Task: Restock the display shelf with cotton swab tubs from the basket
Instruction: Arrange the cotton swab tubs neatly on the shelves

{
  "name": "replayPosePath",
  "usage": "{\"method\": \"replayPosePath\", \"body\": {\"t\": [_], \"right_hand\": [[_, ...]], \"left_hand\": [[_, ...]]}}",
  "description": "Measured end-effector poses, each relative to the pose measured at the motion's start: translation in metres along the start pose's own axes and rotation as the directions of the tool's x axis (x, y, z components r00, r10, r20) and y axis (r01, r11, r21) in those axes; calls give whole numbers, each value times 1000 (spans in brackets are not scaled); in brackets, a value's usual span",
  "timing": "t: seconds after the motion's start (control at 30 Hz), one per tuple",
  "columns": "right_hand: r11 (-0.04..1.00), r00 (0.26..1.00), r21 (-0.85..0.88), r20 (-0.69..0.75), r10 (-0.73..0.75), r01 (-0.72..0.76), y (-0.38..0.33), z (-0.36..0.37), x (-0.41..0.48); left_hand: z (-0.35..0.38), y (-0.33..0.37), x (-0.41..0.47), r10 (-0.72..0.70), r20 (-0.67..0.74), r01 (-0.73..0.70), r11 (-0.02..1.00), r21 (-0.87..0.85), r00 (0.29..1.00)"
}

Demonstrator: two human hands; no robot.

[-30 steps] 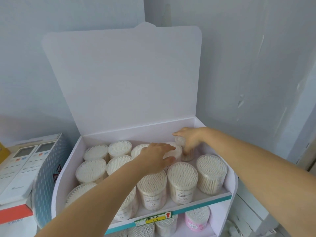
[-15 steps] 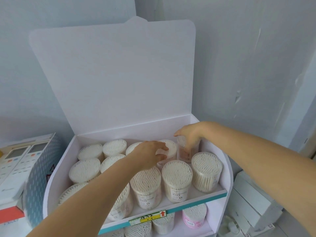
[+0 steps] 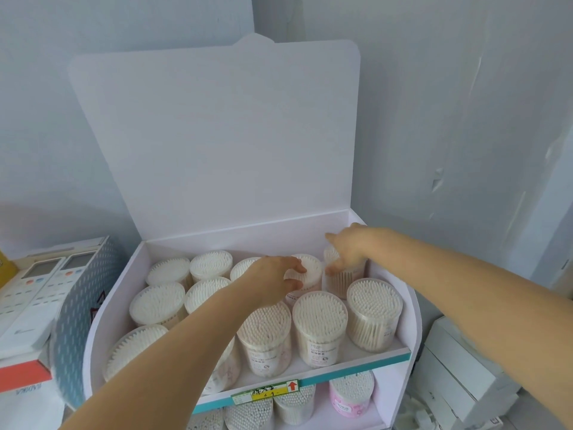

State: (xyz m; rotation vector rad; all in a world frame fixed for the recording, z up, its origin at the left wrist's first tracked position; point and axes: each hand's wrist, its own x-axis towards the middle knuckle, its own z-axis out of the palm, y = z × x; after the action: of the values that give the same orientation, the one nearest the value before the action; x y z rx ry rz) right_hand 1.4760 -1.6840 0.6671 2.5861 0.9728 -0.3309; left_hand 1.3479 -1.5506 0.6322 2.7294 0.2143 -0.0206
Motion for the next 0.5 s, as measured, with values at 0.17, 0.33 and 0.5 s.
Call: {"method": "replayPosePath", "body": {"t": [0.17, 0.33, 0.5], "right_hand": [[974, 978, 142, 80, -192, 179, 5, -7, -4], [940, 988, 303, -52, -146, 155, 13, -20, -8], [992, 996, 93, -37, -83, 86, 2, 2, 3]], "left_hand": [[1, 1, -1, -4, -3, 4, 1000, -6, 1000], [2, 1, -1, -10, -15, 9, 999, -31, 1000], [1, 1, -2, -9, -18, 8, 999, -33, 1000]]}}
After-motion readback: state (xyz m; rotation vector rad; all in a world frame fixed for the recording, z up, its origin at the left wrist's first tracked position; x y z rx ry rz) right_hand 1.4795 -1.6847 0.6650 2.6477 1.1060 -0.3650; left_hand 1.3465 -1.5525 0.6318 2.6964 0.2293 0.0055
